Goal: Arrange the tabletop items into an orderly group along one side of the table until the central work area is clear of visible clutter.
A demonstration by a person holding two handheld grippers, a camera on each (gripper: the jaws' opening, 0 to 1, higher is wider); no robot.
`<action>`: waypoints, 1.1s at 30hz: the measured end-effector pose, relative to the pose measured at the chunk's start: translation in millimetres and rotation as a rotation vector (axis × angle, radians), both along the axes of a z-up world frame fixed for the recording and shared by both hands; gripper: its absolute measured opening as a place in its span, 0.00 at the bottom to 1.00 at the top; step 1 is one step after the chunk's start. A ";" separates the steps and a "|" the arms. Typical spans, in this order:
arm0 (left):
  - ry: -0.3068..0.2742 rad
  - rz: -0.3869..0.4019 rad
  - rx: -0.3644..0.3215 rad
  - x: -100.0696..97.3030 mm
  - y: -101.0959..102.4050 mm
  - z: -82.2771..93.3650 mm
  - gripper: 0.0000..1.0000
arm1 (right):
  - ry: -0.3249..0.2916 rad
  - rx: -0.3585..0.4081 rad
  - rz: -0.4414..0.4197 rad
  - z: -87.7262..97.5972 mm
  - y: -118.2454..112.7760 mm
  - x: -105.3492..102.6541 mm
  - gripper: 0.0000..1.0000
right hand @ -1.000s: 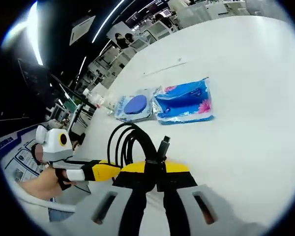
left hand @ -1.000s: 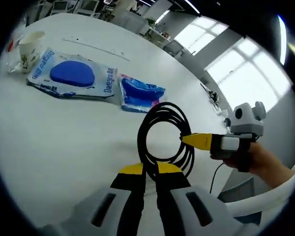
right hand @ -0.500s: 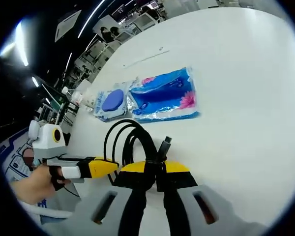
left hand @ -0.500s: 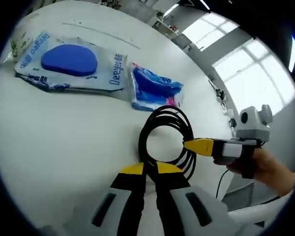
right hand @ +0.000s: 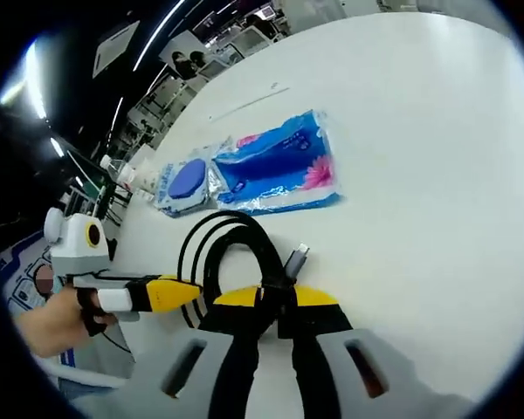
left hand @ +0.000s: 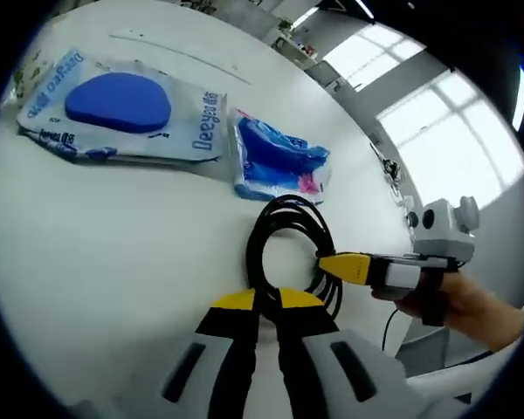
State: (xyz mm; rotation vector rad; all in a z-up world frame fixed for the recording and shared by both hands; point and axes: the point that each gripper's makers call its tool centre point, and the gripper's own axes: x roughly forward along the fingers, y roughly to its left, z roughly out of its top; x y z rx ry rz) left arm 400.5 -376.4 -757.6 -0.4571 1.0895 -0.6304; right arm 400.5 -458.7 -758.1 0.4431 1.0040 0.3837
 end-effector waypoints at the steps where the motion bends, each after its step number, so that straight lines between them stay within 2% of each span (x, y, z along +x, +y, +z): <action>1: -0.003 -0.002 0.002 -0.2 -0.2 0.2 0.04 | -0.004 -0.007 0.005 0.1 -0.3 -1.4 0.11; 6: -0.006 0.007 0.009 0.5 0.1 0.5 0.04 | -0.025 -0.021 0.015 0.9 0.6 -5.0 0.14; 8: -0.024 0.015 0.014 2.0 0.2 3.1 0.05 | -0.037 -0.022 0.027 3.0 2.3 -5.7 0.17; 9: -0.048 0.013 0.035 3.2 2.1 5.1 0.10 | -0.046 -0.018 0.032 5.4 3.4 -6.0 0.20; 10: -0.149 0.003 0.103 11.8 9.1 9.5 0.17 | -0.059 -0.019 0.033 9.0 4.0 -6.2 0.23; 11: -0.215 -0.014 0.122 16.2 9.4 14.2 0.26 | -0.082 -0.023 0.035 12.9 3.7 -5.9 0.25; 12: -0.251 -0.035 0.135 15.6 9.1 19.0 0.37 | -0.120 -0.034 0.042 17.8 2.8 -5.0 0.27; 14: -0.311 -0.066 0.151 14.9 10.5 25.6 0.51 | -0.179 -0.062 0.055 24.7 -0.9 -6.8 0.32; 16: -0.334 -0.075 0.167 14.5 13.3 27.1 0.65 | -0.181 -0.092 0.061 24.9 -3.4 -12.8 0.48; 18: -0.354 -0.080 0.186 14.2 17.1 27.2 0.77 | -0.216 -0.135 0.081 25.7 -5.7 -14.8 0.73; 19: -0.359 -0.093 0.209 14.1 20.2 24.3 0.80 | -0.219 -0.138 0.083 26.5 -4.8 -17.5 0.79; 20: -0.356 -0.099 0.216 13.0 21.0 23.1 0.81 | -0.222 -0.142 0.096 26.1 -4.2 -19.7 0.82; 27: -0.342 -0.117 0.200 7.5 17.0 22.8 0.78 | -0.206 -0.116 0.106 23.2 -2.1 -24.2 0.77; 33: -0.341 -0.110 0.193 6.0 17.3 26.7 0.78 | -0.205 -0.102 0.122 25.3 -0.9 -24.8 0.77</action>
